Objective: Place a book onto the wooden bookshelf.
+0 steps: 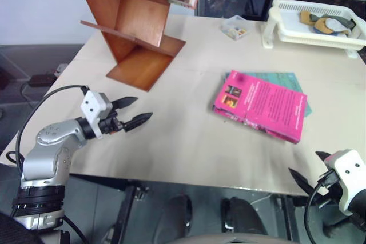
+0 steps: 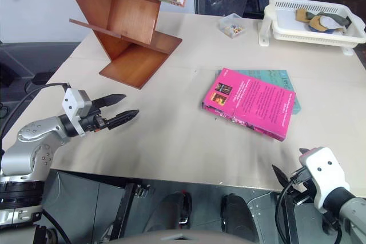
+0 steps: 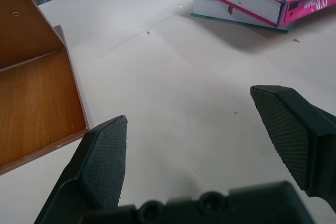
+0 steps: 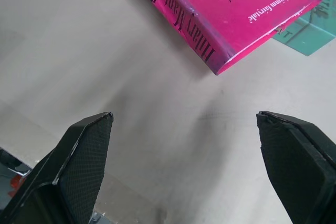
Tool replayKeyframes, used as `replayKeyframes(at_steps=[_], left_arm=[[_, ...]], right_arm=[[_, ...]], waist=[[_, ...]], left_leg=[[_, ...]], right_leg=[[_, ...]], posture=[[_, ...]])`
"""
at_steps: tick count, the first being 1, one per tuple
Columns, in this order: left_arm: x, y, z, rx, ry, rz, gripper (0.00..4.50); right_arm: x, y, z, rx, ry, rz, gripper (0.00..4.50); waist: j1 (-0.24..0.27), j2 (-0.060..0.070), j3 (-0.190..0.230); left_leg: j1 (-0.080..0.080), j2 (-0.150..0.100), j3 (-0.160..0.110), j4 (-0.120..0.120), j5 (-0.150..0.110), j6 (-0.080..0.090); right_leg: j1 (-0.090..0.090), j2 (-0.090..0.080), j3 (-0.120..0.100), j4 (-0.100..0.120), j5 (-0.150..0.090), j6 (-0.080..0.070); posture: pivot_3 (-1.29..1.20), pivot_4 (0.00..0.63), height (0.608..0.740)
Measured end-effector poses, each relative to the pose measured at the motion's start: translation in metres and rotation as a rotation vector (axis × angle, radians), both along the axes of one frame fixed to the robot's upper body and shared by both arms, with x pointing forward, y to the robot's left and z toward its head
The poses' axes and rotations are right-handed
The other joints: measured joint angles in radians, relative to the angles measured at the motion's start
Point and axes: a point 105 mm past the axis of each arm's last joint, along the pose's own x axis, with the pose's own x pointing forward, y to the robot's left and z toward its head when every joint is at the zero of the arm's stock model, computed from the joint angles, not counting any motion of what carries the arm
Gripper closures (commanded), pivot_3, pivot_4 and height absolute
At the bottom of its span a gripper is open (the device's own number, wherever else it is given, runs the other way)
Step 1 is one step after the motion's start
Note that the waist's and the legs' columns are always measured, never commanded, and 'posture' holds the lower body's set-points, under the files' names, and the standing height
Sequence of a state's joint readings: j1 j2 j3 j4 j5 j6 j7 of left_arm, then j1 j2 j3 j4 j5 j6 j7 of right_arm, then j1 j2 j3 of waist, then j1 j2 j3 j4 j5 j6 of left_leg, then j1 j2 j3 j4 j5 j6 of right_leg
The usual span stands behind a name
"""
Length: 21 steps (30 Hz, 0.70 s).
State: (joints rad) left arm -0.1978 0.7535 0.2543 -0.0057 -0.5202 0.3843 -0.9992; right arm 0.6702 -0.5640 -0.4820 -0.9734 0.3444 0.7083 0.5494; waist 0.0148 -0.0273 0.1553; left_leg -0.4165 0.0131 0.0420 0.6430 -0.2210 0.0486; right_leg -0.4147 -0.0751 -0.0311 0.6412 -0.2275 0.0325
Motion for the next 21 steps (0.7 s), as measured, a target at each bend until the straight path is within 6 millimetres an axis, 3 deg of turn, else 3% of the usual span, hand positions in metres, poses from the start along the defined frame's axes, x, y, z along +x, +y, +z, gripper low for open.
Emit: replayKeyframes(at_steps=[6, 10, 17, 21], left_arm=[[-0.004, -0.009, 0.009, -0.014, -0.018, -0.05, 0.18], [-0.009, -0.015, 0.014, -0.026, -0.02, -0.102, 0.0], [-0.017, -0.032, 0.022, -0.037, -0.028, -0.203, 0.0], [-0.027, -0.047, 0.026, -0.059, -0.017, -0.286, 0.0]], right_arm=[[0.013, -0.002, 0.011, 0.042, -0.027, -0.027, 0.0], [0.017, -0.008, 0.009, 0.04, 0.007, -0.058, 1.19], [0.036, -0.037, 0.016, -0.066, 0.012, -0.166, 4.34], [0.049, -0.038, 0.015, -0.054, 0.018, -0.186, 4.44]], waist=[[-0.001, 0.0, 0.0], [0.0, 0.002, 0.001], [0.0, 0.002, 0.001], [-0.001, 0.002, 0.002]], left_leg=[[0.0, 0.0, 0.0, 0.0, 0.0, 0.0], [0.0, 0.0, 0.0, 0.0, 0.0, 0.0], [-0.001, -0.001, 0.0, 0.0, 0.001, 0.003], [-0.001, -0.001, 0.0, 0.0, 0.002, 0.005]], right_leg=[[0.0, -0.001, -0.001, 0.0, 0.0, 0.0], [0.0, -0.001, -0.002, 0.0, 0.001, -0.002], [0.0, -0.001, -0.002, 0.0, 0.001, -0.002], [0.0, 0.001, -0.002, 0.0, 0.001, -0.002]], posture=[[0.0, 0.15, 0.74], [0.0, 0.15, 0.74], [0.0, 0.15, 0.74], [0.0, 0.15, 0.74]])
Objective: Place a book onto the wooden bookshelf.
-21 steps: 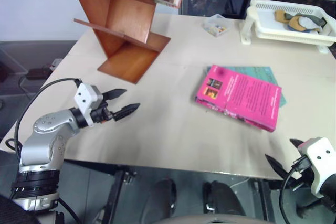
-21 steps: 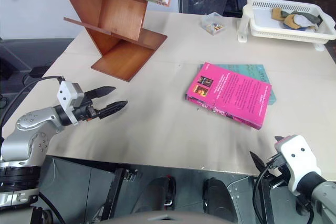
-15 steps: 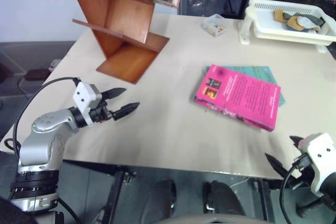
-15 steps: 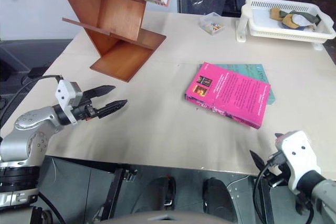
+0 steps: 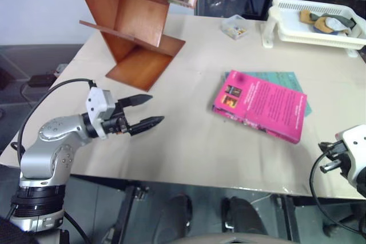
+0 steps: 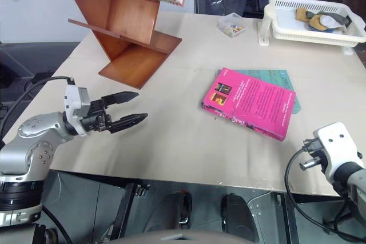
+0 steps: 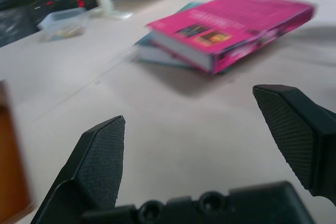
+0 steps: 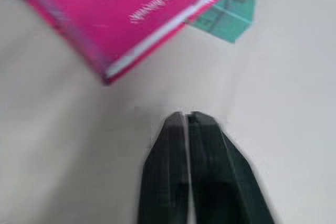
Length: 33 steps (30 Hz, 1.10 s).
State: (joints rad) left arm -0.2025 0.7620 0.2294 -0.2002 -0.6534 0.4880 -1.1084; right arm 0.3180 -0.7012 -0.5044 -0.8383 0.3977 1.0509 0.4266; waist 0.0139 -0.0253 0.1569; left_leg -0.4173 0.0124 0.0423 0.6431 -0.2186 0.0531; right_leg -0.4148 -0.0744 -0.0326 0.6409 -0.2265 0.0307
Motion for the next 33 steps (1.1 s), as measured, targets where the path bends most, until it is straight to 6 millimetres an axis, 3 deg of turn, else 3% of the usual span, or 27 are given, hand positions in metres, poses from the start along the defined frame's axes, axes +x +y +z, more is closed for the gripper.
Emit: replayKeyframes(at_steps=[14, 24, 33], left_arm=[[-0.035, -0.029, 0.012, -0.002, -0.013, -0.225, 0.0], [-0.042, -0.038, 0.011, -0.012, 0.021, -0.273, 0.0], [-0.03, -0.046, 0.011, -0.057, 0.028, -0.201, 0.0]], right_arm=[[0.038, 0.033, -0.017, 0.058, 0.012, 0.094, 4.44], [0.059, 0.064, -0.015, 0.106, -0.04, 0.118, 4.44], [0.061, 0.064, -0.023, 0.089, -0.033, 0.101, 4.44]], waist=[[0.0, 0.001, 0.001], [-0.001, 0.001, 0.001], [0.001, 0.001, 0.001]], left_leg=[[0.0, 0.0, 0.001, 0.0, 0.0, 0.001], [0.0, 0.0, 0.001, 0.0, 0.0, 0.001], [0.0, -0.001, 0.001, 0.0, 0.0, 0.001]], right_leg=[[0.0, 0.002, 0.001, 0.0, -0.002, 0.003], [0.0, 0.004, 0.001, 0.0, -0.002, 0.004], [0.0, 0.005, 0.001, 0.0, -0.002, 0.004]], posture=[[0.0, 0.15, 0.74], [0.0, 0.15, 0.74], [0.0, 0.15, 0.74]])
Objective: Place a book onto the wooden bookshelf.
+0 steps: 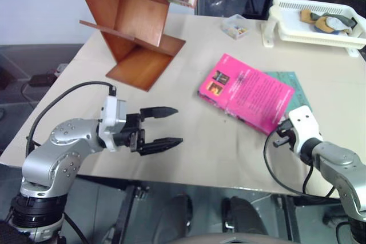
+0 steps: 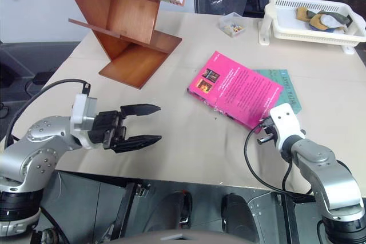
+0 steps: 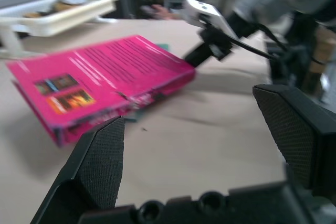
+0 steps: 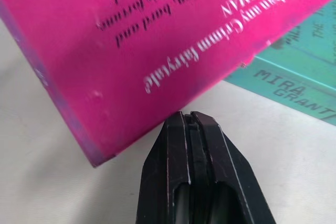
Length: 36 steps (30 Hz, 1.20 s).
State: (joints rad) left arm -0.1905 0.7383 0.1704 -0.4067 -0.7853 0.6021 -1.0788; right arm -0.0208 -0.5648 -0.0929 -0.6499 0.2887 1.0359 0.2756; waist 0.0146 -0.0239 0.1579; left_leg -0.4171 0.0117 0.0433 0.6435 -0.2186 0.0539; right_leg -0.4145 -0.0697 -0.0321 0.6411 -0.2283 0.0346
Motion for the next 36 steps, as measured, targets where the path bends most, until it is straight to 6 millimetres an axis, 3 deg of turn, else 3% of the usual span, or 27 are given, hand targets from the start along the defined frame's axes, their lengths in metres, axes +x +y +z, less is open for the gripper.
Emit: replayKeyframes(at_steps=[1, 4, 9, 13, 16, 22, 31, 36], left_arm=[[0.004, -0.004, -0.003, -0.018, 0.013, 0.026, 0.0], [0.01, -0.012, -0.016, -0.053, 0.093, 0.075, 0.0], [0.019, -0.016, -0.032, -0.062, 0.226, 0.141, 0.0], [0.028, -0.025, -0.047, -0.12, 0.376, 0.188, 0.0], [0.039, -0.04, -0.059, -0.192, 0.531, 0.231, 0.0], [0.069, -0.067, -0.061, -0.331, 0.72, 0.32, 0.0], [0.094, -0.107, -0.065, -0.486, 0.964, 0.385, 0.0], [0.103, -0.11, -0.074, -0.537, 1.047, 0.474, 0.0]], right_arm=[[-0.003, -0.002, -0.001, -0.011, -0.007, 0.003, 4.44], [-0.015, -0.008, -0.002, -0.017, 0.002, 0.018, 3.72], [-0.029, -0.008, 0.014, 0.005, -0.057, 0.055, 1.28], [-0.05, 0.008, 0.032, -0.005, -0.145, 0.175, 0.04], [-0.067, 0.026, 0.048, 0.028, -0.235, 0.257, 0.04], [-0.078, 0.03, 0.049, 0.019, -0.306, 0.27, 0.04], [-0.079, 0.037, 0.049, 0.012, -0.356, 0.245, 0.04], [-0.08, 0.035, 0.05, -0.002, -0.365, 0.224, 0.04]], waist=[[0.0, 0.0, 0.0], [0.0, 0.0, 0.0], [-0.001, 0.0, 0.0], [0.003, 0.001, 0.0], [0.001, -0.001, 0.001], [0.002, -0.001, 0.0], [0.002, -0.002, 0.001], [0.002, -0.003, 0.001]], left_leg=[[0.0, 0.0, 0.0, 0.0, 0.0, 0.0], [-0.001, -0.001, 0.0, 0.0, -0.001, 0.001], [0.001, 0.0, 0.0, 0.001, -0.001, 0.001], [0.0, 0.0, -0.001, 0.002, -0.001, 0.001], [-0.001, 0.0, -0.003, 0.005, -0.001, 0.001], [0.0, 0.0, -0.003, 0.008, -0.001, 0.002], [-0.001, -0.001, -0.002, 0.008, -0.001, 0.002], [-0.001, -0.002, -0.002, 0.008, -0.001, 0.002]], right_leg=[[0.0, 0.0, 0.0, 0.0, 0.0, 0.0], [0.0, 0.001, 0.0, 0.0, 0.001, 0.002], [0.0, 0.002, -0.001, 0.001, 0.0, 0.001], [0.001, 0.002, -0.001, 0.001, 0.0, 0.002], [0.002, 0.002, -0.001, 0.001, 0.002, 0.004], [0.003, 0.002, -0.001, 0.002, 0.001, 0.003], [0.003, 0.002, -0.001, 0.002, 0.001, 0.003], [0.003, 0.002, -0.001, 0.002, 0.001, 0.003]], posture=[[0.0, 0.15, 0.74], [0.0, 0.15, 0.74], [0.0, 0.15, 0.74], [0.0, 0.15, 0.74], [0.0, 0.15, 0.74], [0.0, 0.15, 0.74], [0.0, 0.15, 0.74], [0.0, 0.15, 0.74]])
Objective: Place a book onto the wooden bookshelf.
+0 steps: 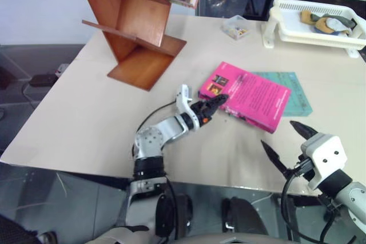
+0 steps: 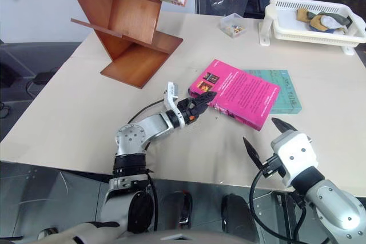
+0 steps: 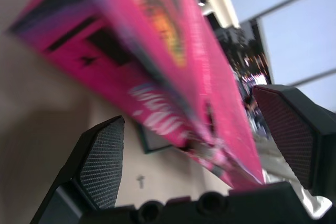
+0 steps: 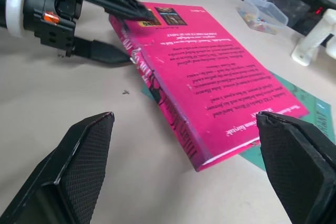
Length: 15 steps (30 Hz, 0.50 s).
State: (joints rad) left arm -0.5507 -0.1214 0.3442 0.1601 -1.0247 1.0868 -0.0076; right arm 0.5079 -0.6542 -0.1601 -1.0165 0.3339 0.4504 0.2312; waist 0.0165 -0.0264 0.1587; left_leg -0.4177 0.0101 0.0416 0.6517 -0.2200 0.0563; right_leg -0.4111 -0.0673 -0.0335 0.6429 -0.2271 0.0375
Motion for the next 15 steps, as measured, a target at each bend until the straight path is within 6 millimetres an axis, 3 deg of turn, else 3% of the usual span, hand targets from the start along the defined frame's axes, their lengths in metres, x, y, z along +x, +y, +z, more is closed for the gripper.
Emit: replayKeyframes(at_steps=[15], left_arm=[[0.0109, 0.0075, -0.0013, -0.033, 0.004, 0.032, 0.0]], right_arm=[[0.0065, 0.0, 0.0081, 0.002, -0.034, -0.016, 0.04]], waist=[[0.0, 0.0, 0.0]], left_leg=[[0.0, 0.0, 0.0, 0.0, 0.0, 0.0]], right_leg=[[0.0, 0.0, -0.002, 0.0, 0.0, 0.0]], posture=[[0.0, 0.15, 0.74]])
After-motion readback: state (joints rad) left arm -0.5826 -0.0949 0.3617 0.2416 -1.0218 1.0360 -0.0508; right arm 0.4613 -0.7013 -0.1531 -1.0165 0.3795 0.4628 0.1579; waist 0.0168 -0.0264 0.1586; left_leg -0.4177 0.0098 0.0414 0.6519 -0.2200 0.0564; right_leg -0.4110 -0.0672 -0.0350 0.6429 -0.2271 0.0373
